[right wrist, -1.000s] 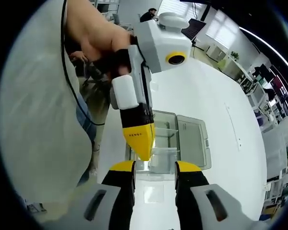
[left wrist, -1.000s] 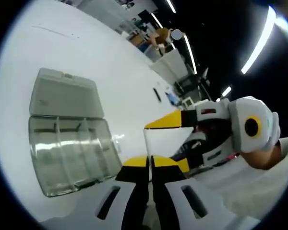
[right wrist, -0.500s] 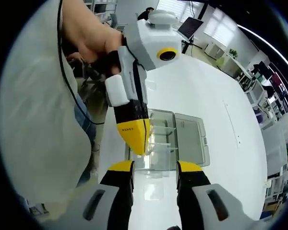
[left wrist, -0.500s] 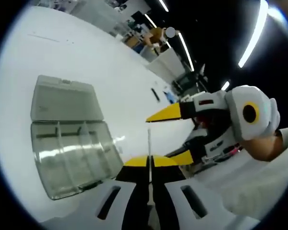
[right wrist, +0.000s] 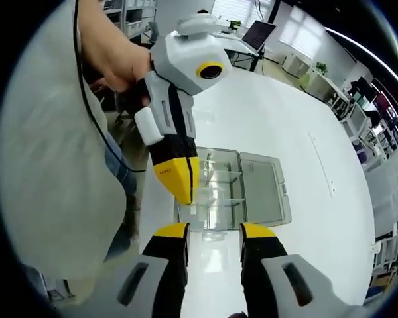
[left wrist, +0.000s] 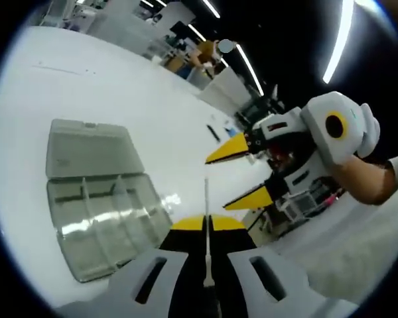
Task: Insert the divider into the dual guide fixture by aligning both edges with the guide slots and pushing it downward to the bottom, including one-sided entry, uneven engagement, binding, and posture correction.
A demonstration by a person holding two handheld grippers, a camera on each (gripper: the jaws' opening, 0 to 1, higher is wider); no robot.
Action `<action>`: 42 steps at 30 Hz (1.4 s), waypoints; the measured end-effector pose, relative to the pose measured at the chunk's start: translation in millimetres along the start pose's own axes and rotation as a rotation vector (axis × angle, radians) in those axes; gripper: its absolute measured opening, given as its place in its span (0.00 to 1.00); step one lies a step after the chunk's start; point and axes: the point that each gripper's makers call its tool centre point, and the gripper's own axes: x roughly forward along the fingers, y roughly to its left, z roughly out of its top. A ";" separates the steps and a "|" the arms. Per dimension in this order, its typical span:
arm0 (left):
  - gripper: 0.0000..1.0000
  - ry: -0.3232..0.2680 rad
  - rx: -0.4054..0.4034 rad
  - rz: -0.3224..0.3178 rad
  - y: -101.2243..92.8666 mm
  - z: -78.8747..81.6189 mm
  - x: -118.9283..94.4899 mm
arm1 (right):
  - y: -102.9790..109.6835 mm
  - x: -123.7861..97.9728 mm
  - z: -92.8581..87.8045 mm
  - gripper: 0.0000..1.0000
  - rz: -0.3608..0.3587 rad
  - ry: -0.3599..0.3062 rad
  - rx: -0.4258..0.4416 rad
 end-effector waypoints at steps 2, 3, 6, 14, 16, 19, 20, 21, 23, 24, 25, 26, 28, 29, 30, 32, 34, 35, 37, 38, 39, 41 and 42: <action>0.00 -0.003 0.009 -0.002 -1.0 -0.1 -0.7 | -0.8 -1.2 0.1 0.24 0.003 -0.003 0.003; 0.00 -0.005 0.012 -0.003 -0.8 -0.2 -0.9 | -1.2 -1.6 -0.3 0.24 0.007 -0.003 0.007; 0.00 -0.007 0.027 -0.004 -1.7 -0.7 -1.5 | -1.0 -3.3 -0.9 0.23 0.027 -0.005 0.016; 0.00 -0.012 0.086 -0.010 -5.8 -1.7 -0.5 | 0.2 -5.3 1.9 0.21 0.070 -0.016 0.019; 0.00 -0.014 0.104 -0.011 -6.4 -1.5 0.2 | 1.5 -5.0 1.7 0.20 0.083 -0.015 0.014; 0.00 -0.018 0.117 -0.013 -7.0 -0.7 0.6 | 2.8 -4.7 1.4 0.20 0.099 -0.011 0.012; 0.00 -0.019 0.121 -0.013 -7.2 -0.4 0.7 | 2.2 -4.4 1.4 0.19 0.100 -0.009 0.011; 0.00 -0.020 0.128 -0.013 -7.5 -0.4 0.4 | 2.2 -4.2 0.7 0.19 0.105 -0.003 0.012; 0.00 -0.019 0.142 -0.014 -7.9 -0.9 0.5 | 2.9 -4.1 1.1 0.18 0.115 -0.005 0.010; 0.00 -0.017 0.151 -0.015 -8.4 -1.3 0.8 | 2.6 -4.1 1.8 0.18 0.117 -0.007 0.012; 0.00 -0.015 0.166 -0.014 -9.2 -2.0 1.1 | 2.3 -4.0 2.1 0.18 0.119 -0.007 0.015; 0.00 -0.015 0.169 -0.014 -9.7 -2.2 1.2 | 2.0 -3.6 2.4 0.18 0.122 -0.008 0.016; 0.00 -0.017 0.181 -0.016 -9.9 -1.4 1.7 | 1.7 -2.8 3.1 0.17 0.126 -0.009 0.018; 0.00 -0.017 0.194 -0.015 -10.0 -1.4 1.8 | 3.4 -2.5 3.0 0.16 0.140 -0.008 0.018; 0.00 -0.016 0.202 -0.015 -10.1 -1.3 1.9 | 3.0 -2.1 3.2 0.16 0.141 -0.010 0.019; 0.00 -0.015 0.221 -0.015 -10.6 -1.1 1.9 | 3.5 -1.9 3.0 0.14 0.153 -0.008 0.018; 0.00 -0.014 0.234 -0.014 -9.6 -1.5 2.5 | 5.4 -1.7 3.2 0.14 0.171 -0.007 0.019; 0.00 -0.014 0.237 -0.015 -9.6 -1.7 2.8 | 5.4 -1.4 2.9 0.14 0.173 -0.005 0.020; 0.00 -0.013 0.250 -0.016 -10.0 -2.0 3.2 | 6.1 -0.6 2.0 0.14 0.187 0.000 0.022; 0.00 -0.010 0.259 -0.019 -10.5 -2.2 3.4 | 6.5 -0.1 2.1 0.13 0.195 -0.002 0.025; 0.00 -0.010 0.266 -0.017 -10.2 -2.1 3.6 | 6.6 0.1 2.3 0.13 0.200 -0.003 0.026; 0.00 -0.007 0.272 -0.017 -10.0 -2.0 3.9 | 8.0 0.2 3.5 0.12 0.216 -0.007 0.032; 0.00 -0.007 0.277 -0.019 -10.3 -1.6 4.0 | 7.6 0.7 4.0 0.12 0.220 -0.010 0.033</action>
